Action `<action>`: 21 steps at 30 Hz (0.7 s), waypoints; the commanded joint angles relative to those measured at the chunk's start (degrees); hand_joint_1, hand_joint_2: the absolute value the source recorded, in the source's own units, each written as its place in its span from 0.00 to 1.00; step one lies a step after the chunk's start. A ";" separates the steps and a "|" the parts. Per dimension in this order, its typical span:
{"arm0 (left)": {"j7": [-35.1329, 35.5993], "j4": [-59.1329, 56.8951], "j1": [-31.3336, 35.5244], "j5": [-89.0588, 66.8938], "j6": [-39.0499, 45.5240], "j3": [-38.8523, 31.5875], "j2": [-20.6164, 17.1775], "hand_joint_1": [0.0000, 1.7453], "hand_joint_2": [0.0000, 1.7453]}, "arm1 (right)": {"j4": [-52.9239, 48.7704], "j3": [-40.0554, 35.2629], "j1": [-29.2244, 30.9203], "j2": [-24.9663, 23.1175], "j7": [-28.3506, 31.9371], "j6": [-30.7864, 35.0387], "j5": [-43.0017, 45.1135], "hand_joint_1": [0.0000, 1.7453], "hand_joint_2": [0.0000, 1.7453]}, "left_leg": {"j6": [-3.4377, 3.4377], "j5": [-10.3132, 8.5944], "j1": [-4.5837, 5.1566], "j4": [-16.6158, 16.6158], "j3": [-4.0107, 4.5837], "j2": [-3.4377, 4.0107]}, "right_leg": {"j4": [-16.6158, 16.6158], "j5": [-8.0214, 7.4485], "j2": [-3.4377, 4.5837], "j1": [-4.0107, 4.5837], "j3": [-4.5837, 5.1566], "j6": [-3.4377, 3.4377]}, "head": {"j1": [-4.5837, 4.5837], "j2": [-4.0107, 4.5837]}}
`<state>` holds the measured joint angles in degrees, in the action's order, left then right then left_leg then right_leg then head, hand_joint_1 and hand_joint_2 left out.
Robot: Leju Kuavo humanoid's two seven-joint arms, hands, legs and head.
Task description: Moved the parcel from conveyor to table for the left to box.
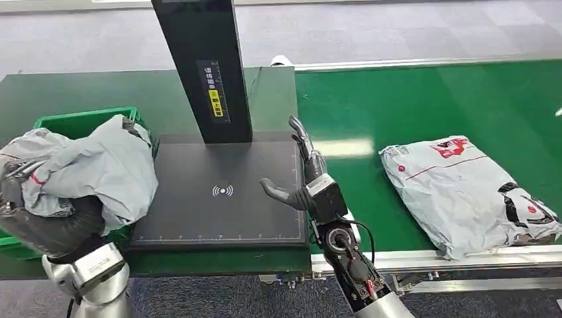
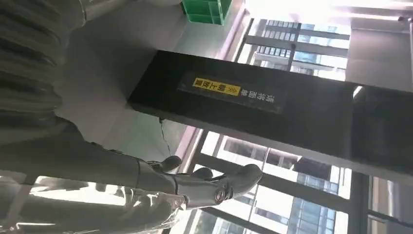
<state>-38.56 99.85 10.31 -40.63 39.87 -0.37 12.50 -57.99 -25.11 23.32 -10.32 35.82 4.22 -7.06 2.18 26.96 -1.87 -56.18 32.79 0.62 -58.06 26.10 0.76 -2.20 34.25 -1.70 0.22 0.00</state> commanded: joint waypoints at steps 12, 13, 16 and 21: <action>-0.23 -35.25 17.56 -20.94 0.13 -40.27 -1.54 1.00 1.00 | 3.23 -2.26 0.61 1.03 -0.14 -0.73 -0.71 0.00 1.00 | -0.12 -0.09 0.08 0.20 -0.36 -0.02 | 0.11 -0.03 -0.08 -0.03 -0.23 0.18 | 0.00 0.00; -0.56 -37.52 19.25 -24.91 0.13 -43.30 -1.16 1.00 1.00 | 3.62 -2.39 1.03 0.97 -0.13 -0.83 -0.73 0.00 1.00 | -0.18 -0.11 0.06 0.26 -0.40 -0.02 | 0.20 -0.06 -0.08 0.01 -0.29 0.24 | 0.04 0.00; 1.77 -42.10 22.41 -34.20 0.13 -47.84 -2.19 1.00 1.00 | 4.53 -3.05 1.76 0.86 -0.12 -1.22 -0.77 0.00 1.00 | -0.21 -0.07 0.00 0.12 -0.27 -0.04 | 0.13 -0.04 -0.11 0.07 -0.24 0.26 | 0.02 0.00; 18.18 -54.72 26.25 -44.66 0.13 -42.88 -10.12 1.00 1.00 | 5.78 -4.37 2.63 0.48 -0.12 -1.84 -0.75 0.00 1.00 | -0.13 -0.08 0.02 0.15 -0.23 -0.04 | 0.08 -0.06 -0.02 0.03 -0.17 0.23 | 0.02 0.00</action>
<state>-35.33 69.08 27.91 -75.66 39.82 -40.09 11.06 -57.31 -26.38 22.81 -10.32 35.87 3.12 -7.93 2.19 26.93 -1.87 -56.18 32.76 0.66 -58.06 26.09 0.77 -2.20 34.25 -1.70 0.24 0.00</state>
